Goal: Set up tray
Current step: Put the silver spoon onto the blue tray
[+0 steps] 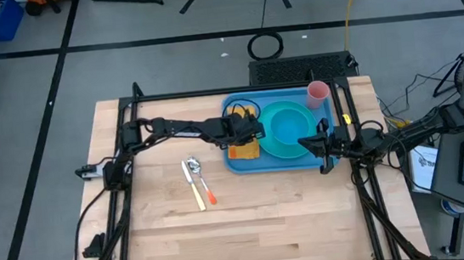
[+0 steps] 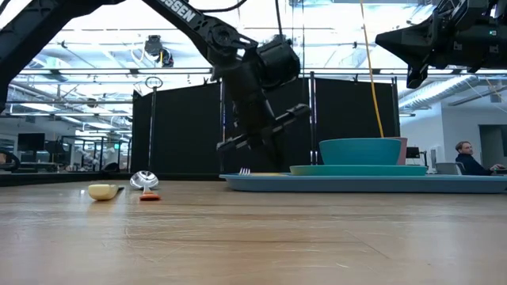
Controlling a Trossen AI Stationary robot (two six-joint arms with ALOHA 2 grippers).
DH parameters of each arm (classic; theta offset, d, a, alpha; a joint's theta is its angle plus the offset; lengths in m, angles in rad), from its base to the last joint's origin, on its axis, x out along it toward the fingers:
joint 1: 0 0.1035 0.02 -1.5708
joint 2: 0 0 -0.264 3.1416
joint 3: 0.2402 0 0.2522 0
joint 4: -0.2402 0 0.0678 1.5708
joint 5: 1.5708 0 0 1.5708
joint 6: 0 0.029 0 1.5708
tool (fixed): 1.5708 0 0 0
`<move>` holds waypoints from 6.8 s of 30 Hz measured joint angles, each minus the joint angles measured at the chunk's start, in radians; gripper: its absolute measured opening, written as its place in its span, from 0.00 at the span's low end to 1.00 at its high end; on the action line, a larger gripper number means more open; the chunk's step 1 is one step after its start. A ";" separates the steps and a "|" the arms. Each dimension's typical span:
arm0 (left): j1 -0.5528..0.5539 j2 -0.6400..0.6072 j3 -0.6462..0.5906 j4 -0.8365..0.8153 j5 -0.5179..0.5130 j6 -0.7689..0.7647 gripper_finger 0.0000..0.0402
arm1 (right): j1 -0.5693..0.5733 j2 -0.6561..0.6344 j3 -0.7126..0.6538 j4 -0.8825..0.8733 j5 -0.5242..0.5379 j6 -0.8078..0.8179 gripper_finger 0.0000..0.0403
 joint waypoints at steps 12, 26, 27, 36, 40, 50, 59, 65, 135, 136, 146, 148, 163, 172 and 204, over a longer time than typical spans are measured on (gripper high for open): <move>-0.056 -0.153 0.001 -0.179 -0.149 -0.132 0.03 | 0.000 0.000 0.000 -0.001 0.000 0.000 0.00; -0.133 -0.219 0.000 -0.782 0.020 -0.496 0.02 | 0.000 0.002 0.000 -0.003 0.000 0.000 0.00; -0.139 -0.219 0.000 -0.812 0.028 -0.515 0.01 | 0.000 0.002 0.000 -0.003 0.000 0.000 0.00; -0.214 -0.219 0.000 -0.876 0.064 -0.635 0.12 | 0.000 0.002 0.000 -0.007 0.000 0.000 0.00; -0.256 -0.219 0.000 -0.882 0.025 -0.696 0.22 | 0.000 0.002 0.000 -0.007 0.000 0.000 0.00; -0.322 -0.219 -0.091 -0.858 0.080 -0.750 0.29 | 0.000 0.002 0.000 -0.007 0.000 0.000 0.00; -0.330 -0.228 -0.194 -0.678 0.082 -0.773 0.29 | 0.000 0.002 0.000 -0.007 0.000 0.000 0.00; -0.345 -0.231 -0.244 -0.640 0.087 -0.814 0.29 | 0.000 0.002 0.000 -0.007 0.000 0.000 0.00; -0.333 -0.362 -0.553 -0.261 0.053 -0.855 0.29 | 0.000 0.003 0.000 0.000 0.000 0.000 0.00; -0.333 -0.361 -0.553 -0.262 0.056 -0.855 0.29 | 0.000 0.003 0.000 0.000 0.000 0.000 0.00; -0.332 -0.360 -0.554 -0.266 0.060 -0.843 0.29 | 0.000 0.003 0.000 0.000 0.000 0.000 0.00; -0.332 -0.360 -0.554 -0.268 0.060 -0.840 0.26 | 0.000 0.003 0.000 0.000 0.000 0.000 0.00; -0.335 -0.359 -0.555 -0.272 0.033 -0.810 0.03 | 0.000 0.003 0.000 0.000 0.000 0.000 0.00; -0.334 -0.358 -0.544 -0.277 0.025 -0.797 0.02 | 0.000 0.003 0.000 0.000 0.000 0.000 0.00; -0.263 -0.358 -0.297 -0.441 -0.116 -0.603 0.02 | 0.000 0.003 0.000 0.000 0.000 0.000 0.00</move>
